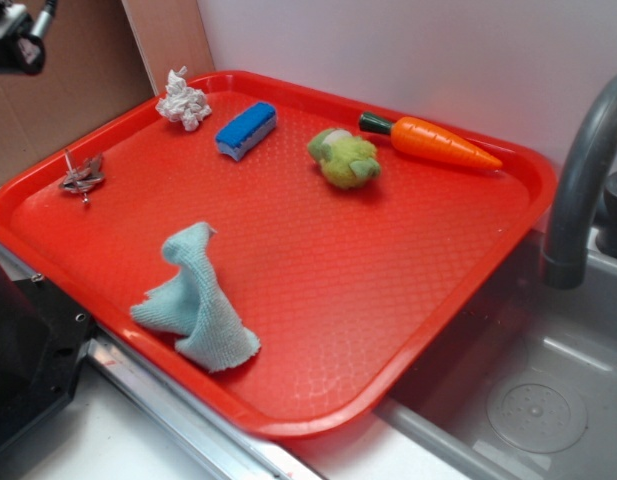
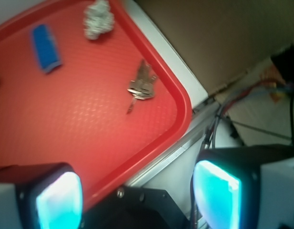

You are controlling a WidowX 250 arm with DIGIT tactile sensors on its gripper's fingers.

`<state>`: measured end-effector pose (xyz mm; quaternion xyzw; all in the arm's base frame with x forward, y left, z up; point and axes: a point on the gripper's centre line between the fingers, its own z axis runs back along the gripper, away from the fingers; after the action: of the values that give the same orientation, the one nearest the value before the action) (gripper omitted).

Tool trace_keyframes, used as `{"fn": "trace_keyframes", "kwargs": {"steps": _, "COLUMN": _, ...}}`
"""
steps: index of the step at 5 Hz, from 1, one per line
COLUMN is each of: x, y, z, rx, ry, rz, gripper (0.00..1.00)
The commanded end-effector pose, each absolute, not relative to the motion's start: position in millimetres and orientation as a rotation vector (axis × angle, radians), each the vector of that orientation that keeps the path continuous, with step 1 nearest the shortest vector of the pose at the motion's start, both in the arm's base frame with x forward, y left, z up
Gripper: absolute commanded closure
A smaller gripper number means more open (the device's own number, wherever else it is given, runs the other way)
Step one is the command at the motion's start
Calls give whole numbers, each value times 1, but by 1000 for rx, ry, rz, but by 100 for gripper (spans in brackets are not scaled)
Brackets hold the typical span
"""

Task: Grab the silver keys.

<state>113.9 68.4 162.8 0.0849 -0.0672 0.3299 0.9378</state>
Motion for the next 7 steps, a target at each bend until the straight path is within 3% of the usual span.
{"fn": "trace_keyframes", "kwargs": {"steps": 1, "x": 139, "y": 99, "z": 118, "rx": 109, "ry": -177, "rz": 715, "gripper": 0}}
{"fn": "trace_keyframes", "kwargs": {"steps": 2, "x": 149, "y": 108, "z": 101, "rx": 116, "ry": -216, "rz": 730, "gripper": 0}}
{"fn": "trace_keyframes", "kwargs": {"steps": 5, "x": 149, "y": 108, "z": 101, "rx": 116, "ry": -216, "rz": 730, "gripper": 0}}
{"fn": "trace_keyframes", "kwargs": {"steps": 7, "x": 153, "y": 118, "z": 28, "rx": 170, "ry": -206, "rz": 792, "gripper": 0}}
